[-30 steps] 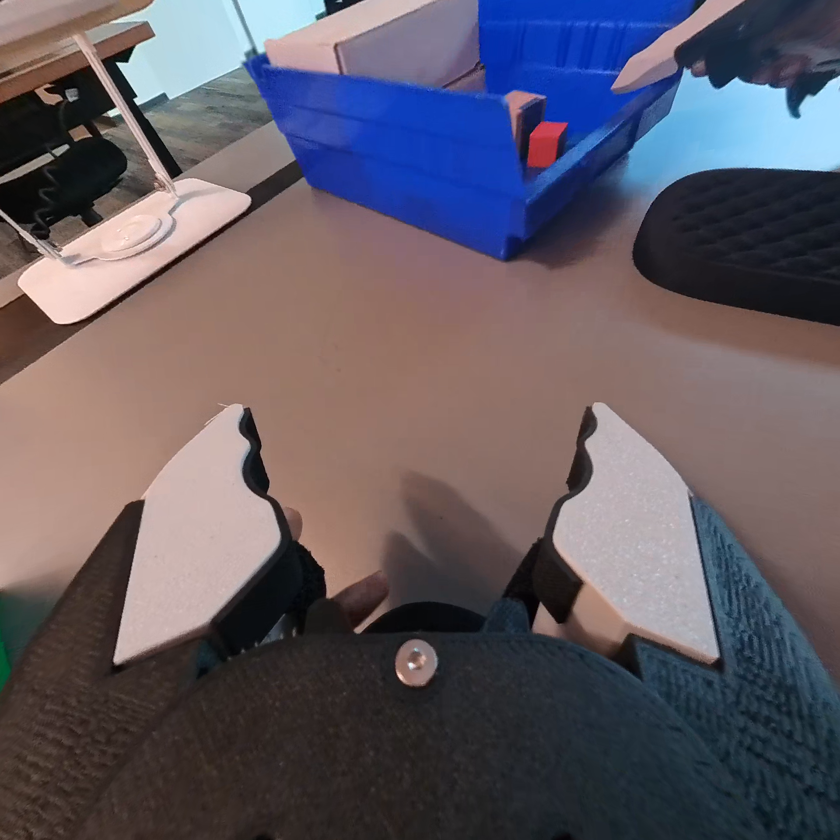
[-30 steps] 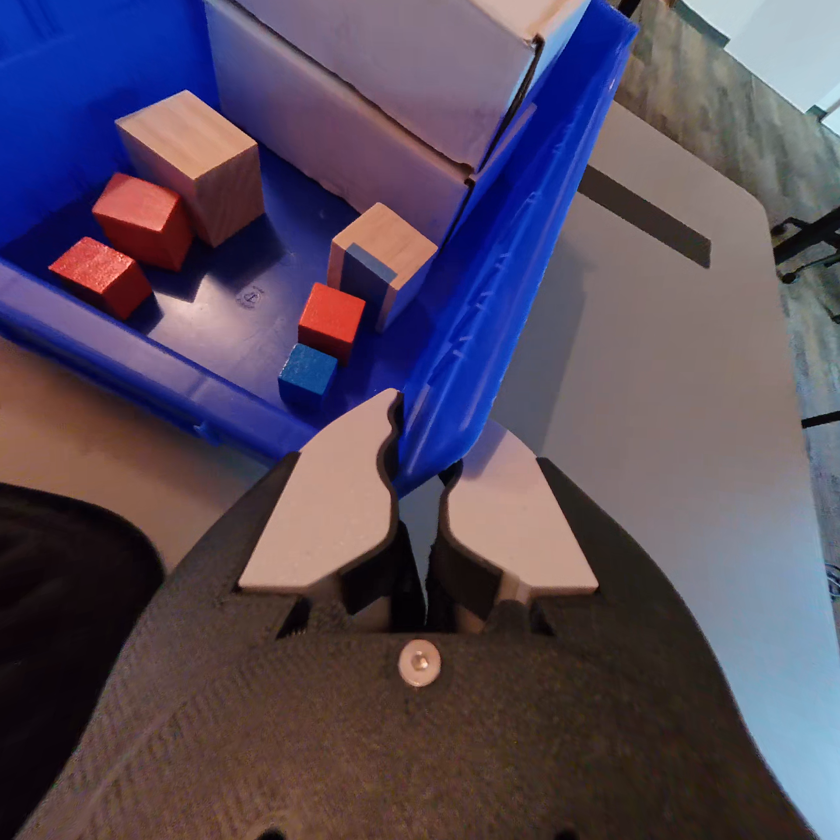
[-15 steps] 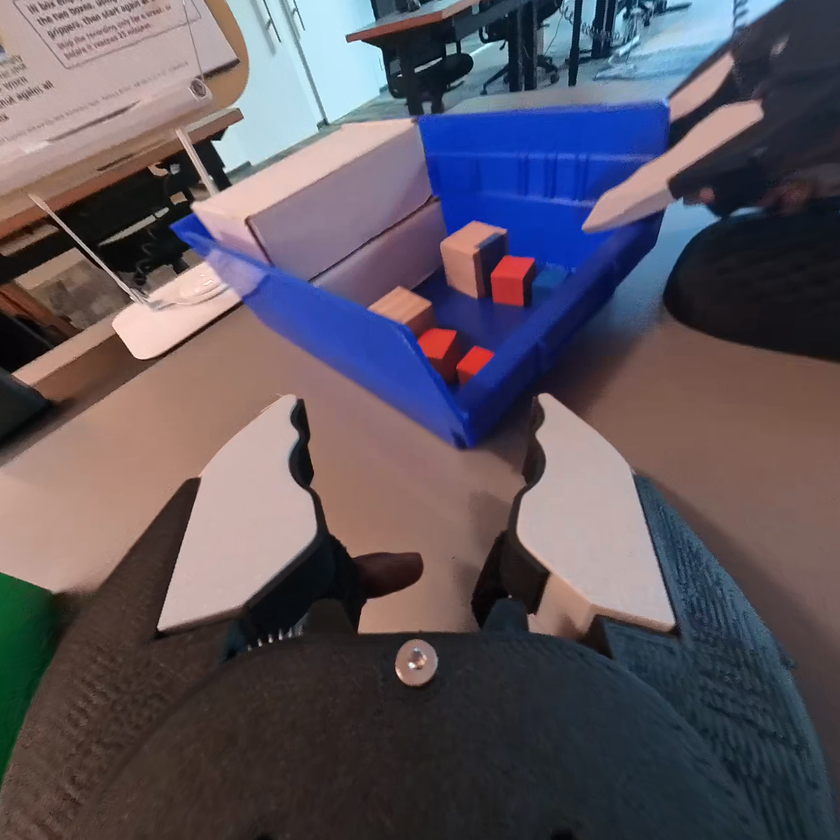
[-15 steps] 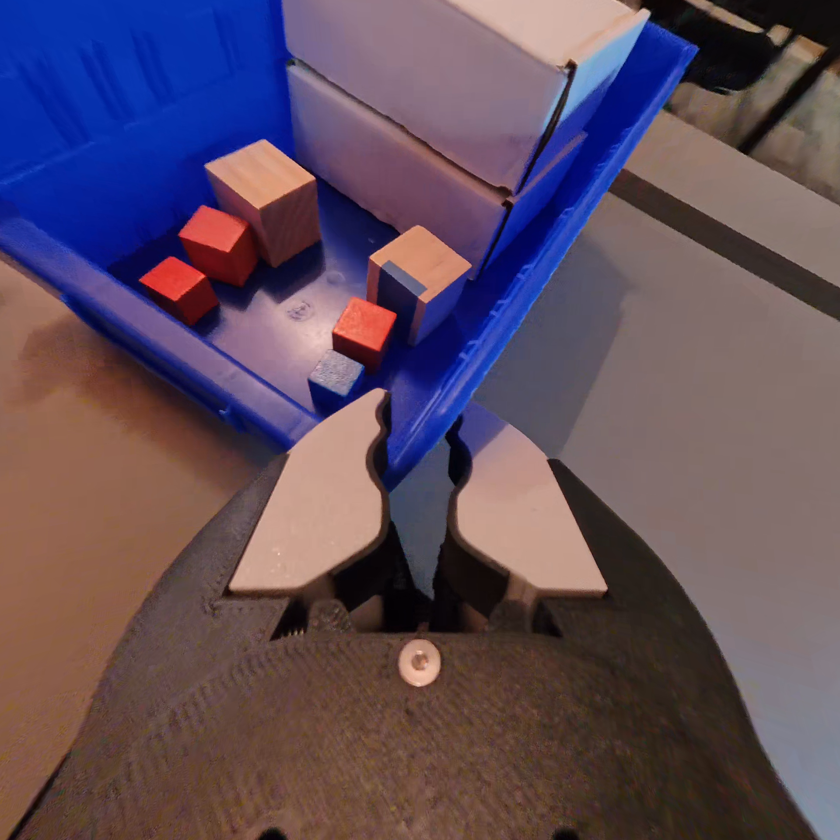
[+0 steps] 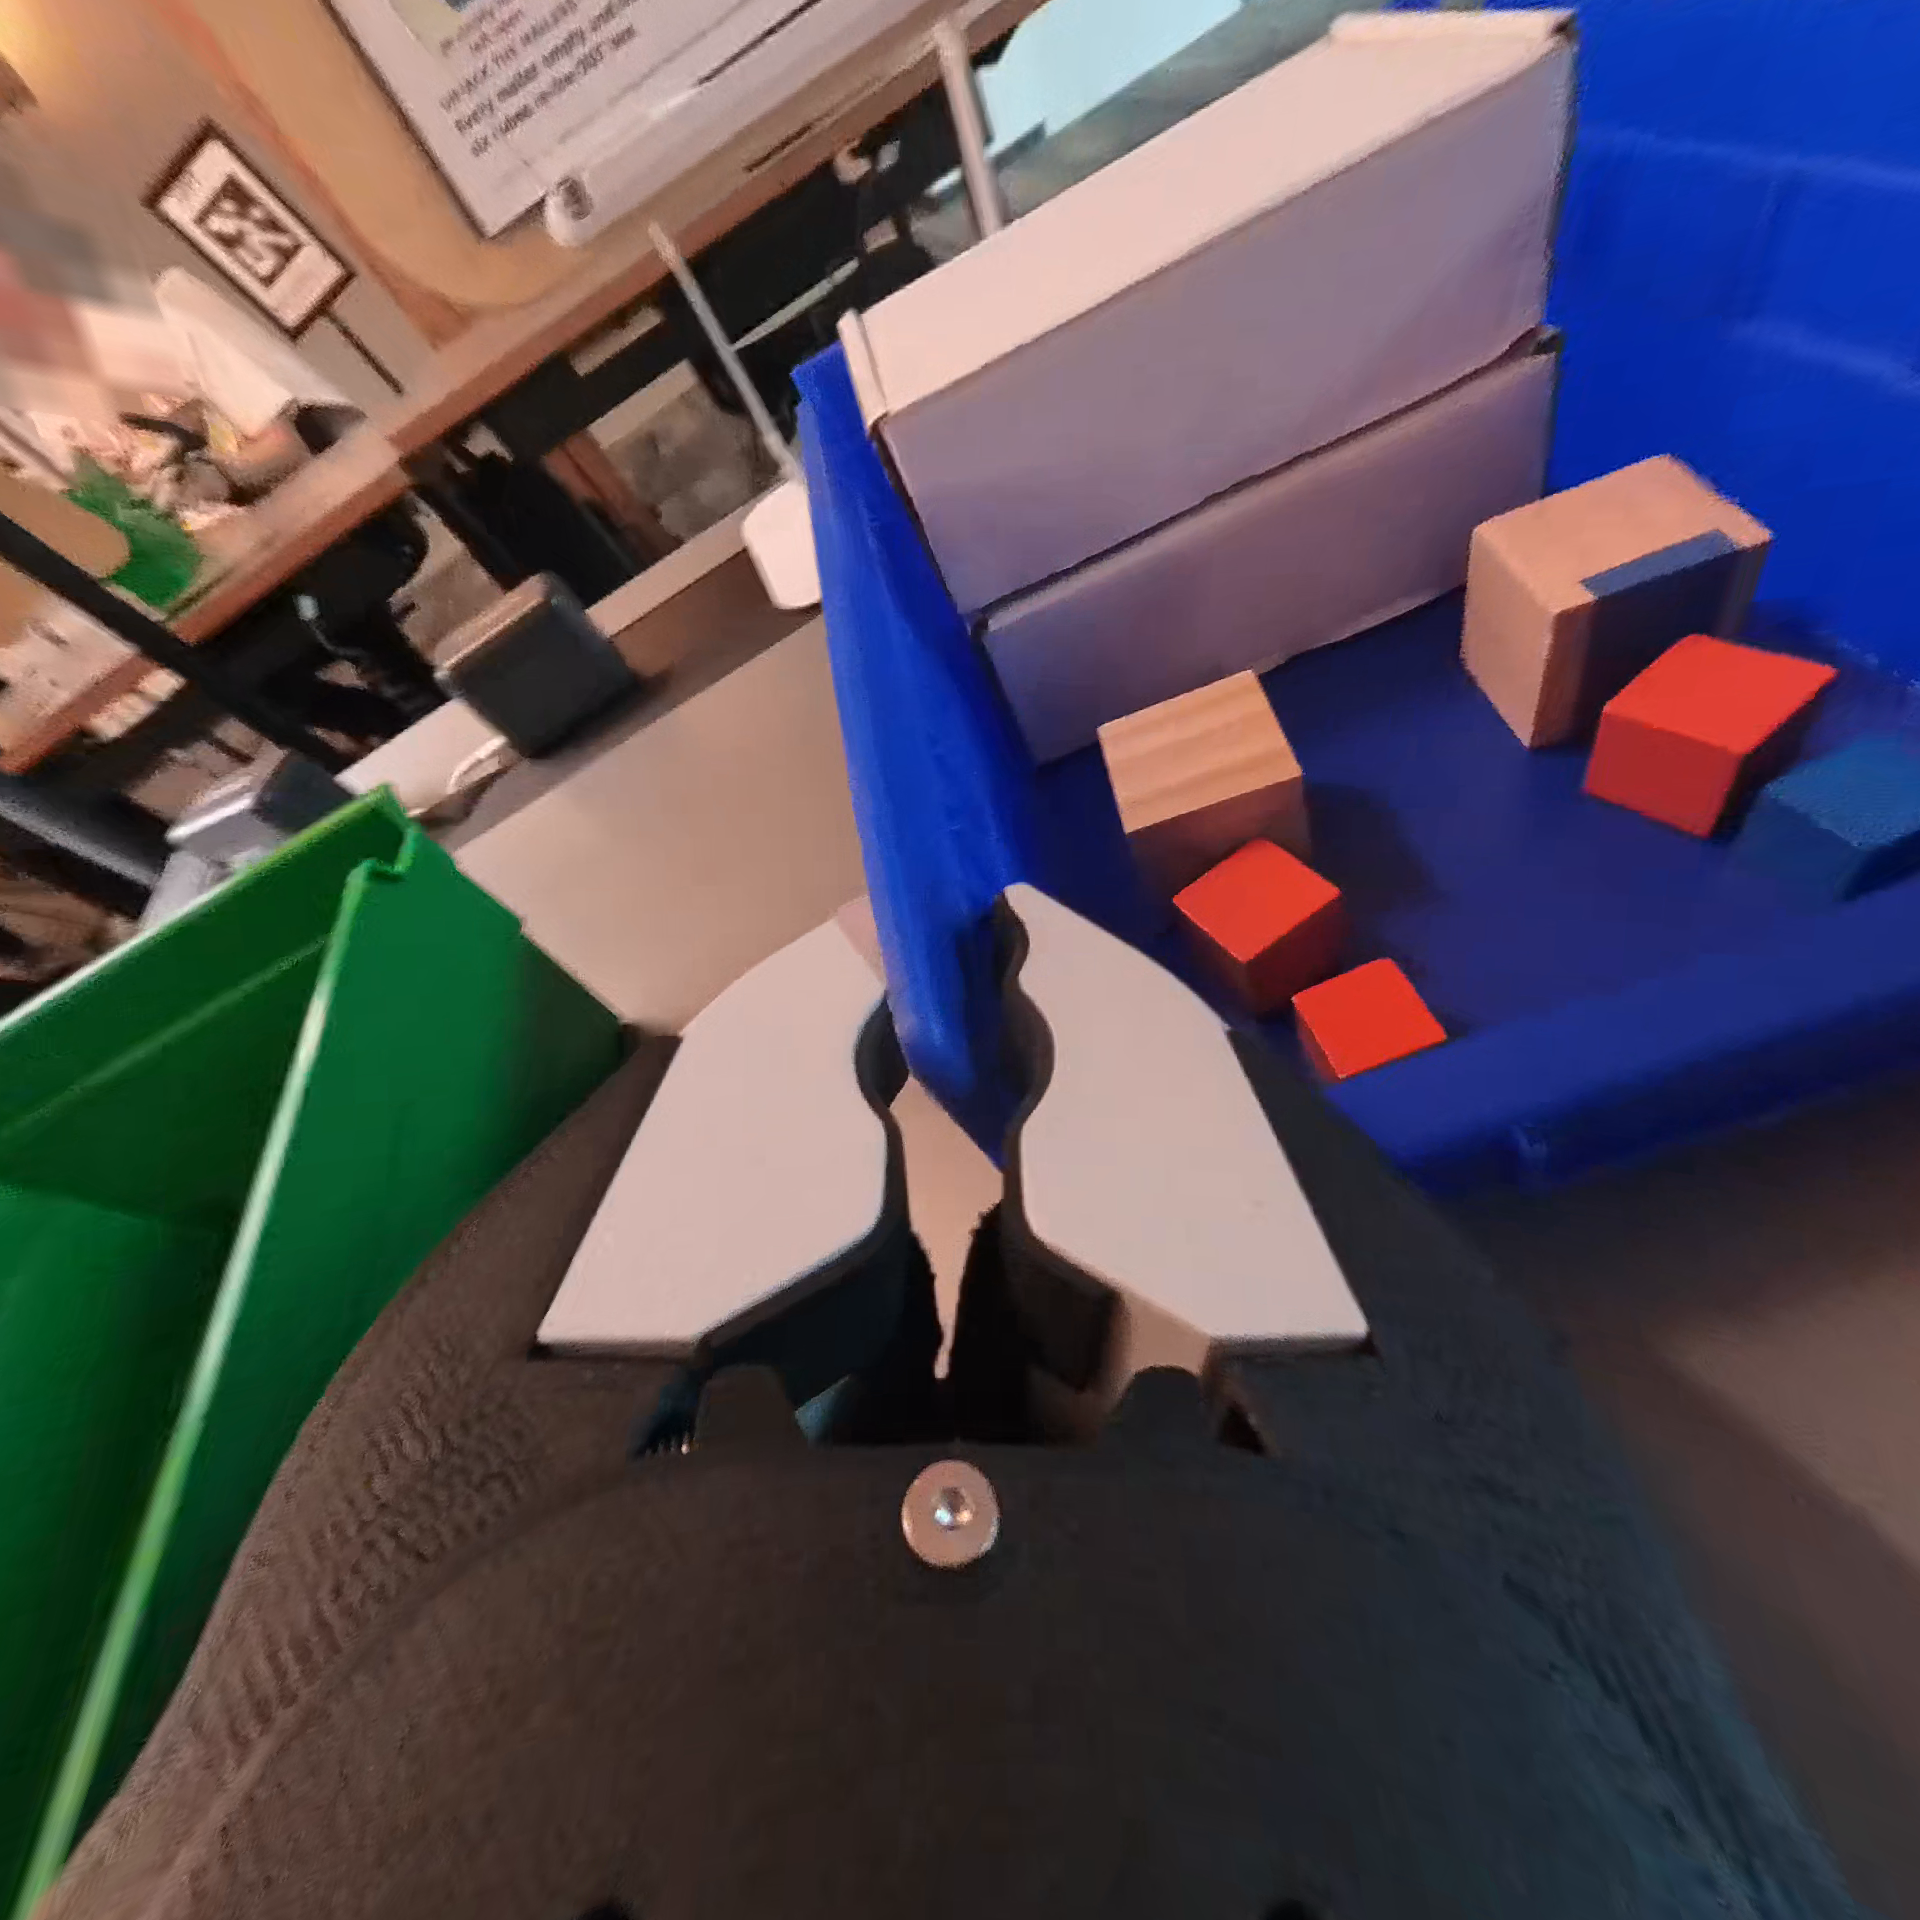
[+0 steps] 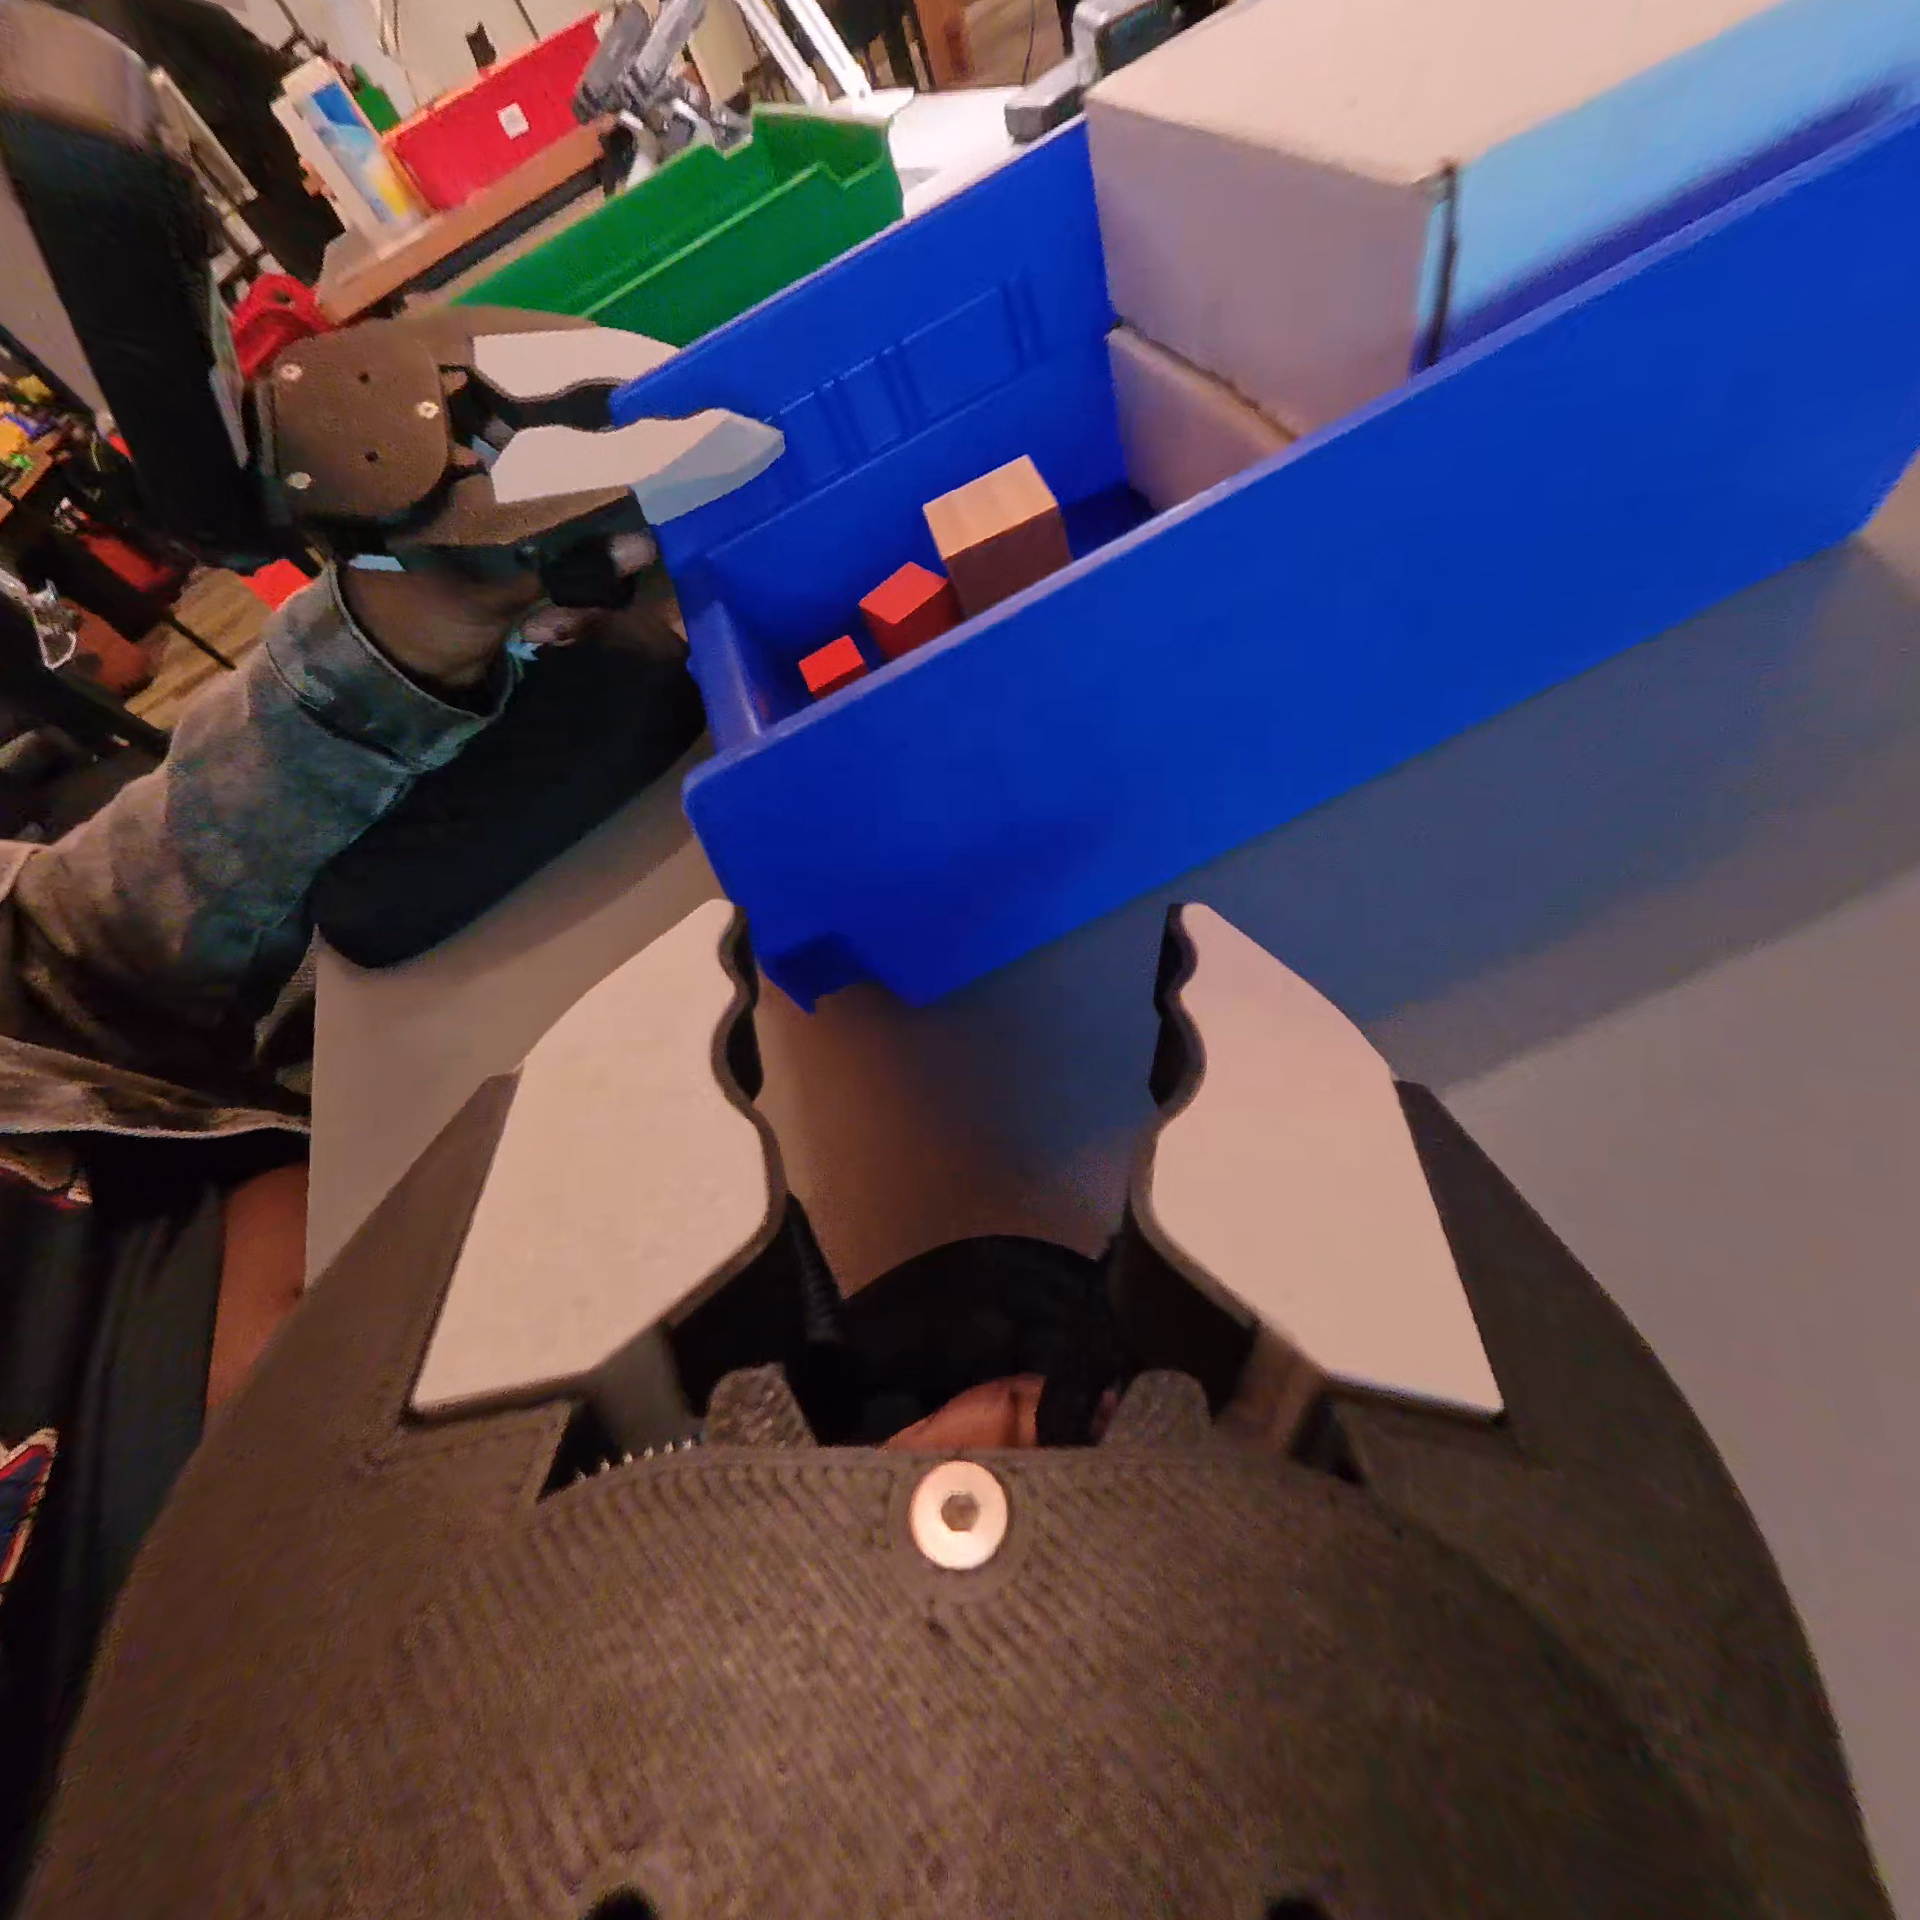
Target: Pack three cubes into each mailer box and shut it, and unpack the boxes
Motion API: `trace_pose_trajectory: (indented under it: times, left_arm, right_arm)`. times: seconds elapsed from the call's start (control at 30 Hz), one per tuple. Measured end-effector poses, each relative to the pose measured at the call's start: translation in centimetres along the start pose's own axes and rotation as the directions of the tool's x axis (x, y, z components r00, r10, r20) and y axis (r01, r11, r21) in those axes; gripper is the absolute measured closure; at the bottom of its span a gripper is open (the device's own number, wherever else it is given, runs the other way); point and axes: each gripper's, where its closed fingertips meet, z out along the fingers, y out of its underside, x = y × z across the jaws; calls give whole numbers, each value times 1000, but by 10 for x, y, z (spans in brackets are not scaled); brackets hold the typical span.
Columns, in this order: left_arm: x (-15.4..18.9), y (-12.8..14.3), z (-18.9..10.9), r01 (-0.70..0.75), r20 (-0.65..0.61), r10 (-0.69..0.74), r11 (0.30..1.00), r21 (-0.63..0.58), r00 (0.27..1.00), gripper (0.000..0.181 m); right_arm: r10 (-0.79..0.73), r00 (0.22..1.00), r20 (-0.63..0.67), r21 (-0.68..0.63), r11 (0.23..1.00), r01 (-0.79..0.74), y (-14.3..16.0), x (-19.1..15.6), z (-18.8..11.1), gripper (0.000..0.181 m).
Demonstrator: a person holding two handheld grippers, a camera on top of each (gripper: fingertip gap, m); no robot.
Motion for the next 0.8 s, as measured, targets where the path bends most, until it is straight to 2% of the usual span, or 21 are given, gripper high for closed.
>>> trace_pose_trajectory:
  times: [0.4, 0.63, 0.67, 0.7, 0.73, 0.8]
  left_arm:
    - [-68, 35, -10, 113, 229, -84, 986, -118, 970, 163]
    - [-83, 45, -19, 78, 302, -29, 986, -149, 953, 159]
    - [-80, 44, -21, 66, 292, -21, 987, -144, 956, 152]
    - [-75, 38, -27, 72, 280, -43, 993, -94, 959, 129]
    - [-67, 28, -36, 95, 246, -89, 995, -13, 965, 121]
    - [-43, 1, -66, 151, 95, -173, 968, 201, 980, 117]
  right_arm:
    - [-8, 999, -31, 34, 999, 10, -3, 3, -4, 117]
    - [-81, 996, -21, 35, 996, 82, -4, -5, -4, 119]
    - [-106, 994, -9, 37, 994, 107, -4, -8, -5, 116]
    - [-135, 991, 4, 43, 990, 135, -4, -13, -5, 112]
    - [-164, 986, 13, 50, 985, 163, -4, -16, -6, 105]
    - [-205, 979, -5, 69, 976, 205, -6, -19, -7, 82]
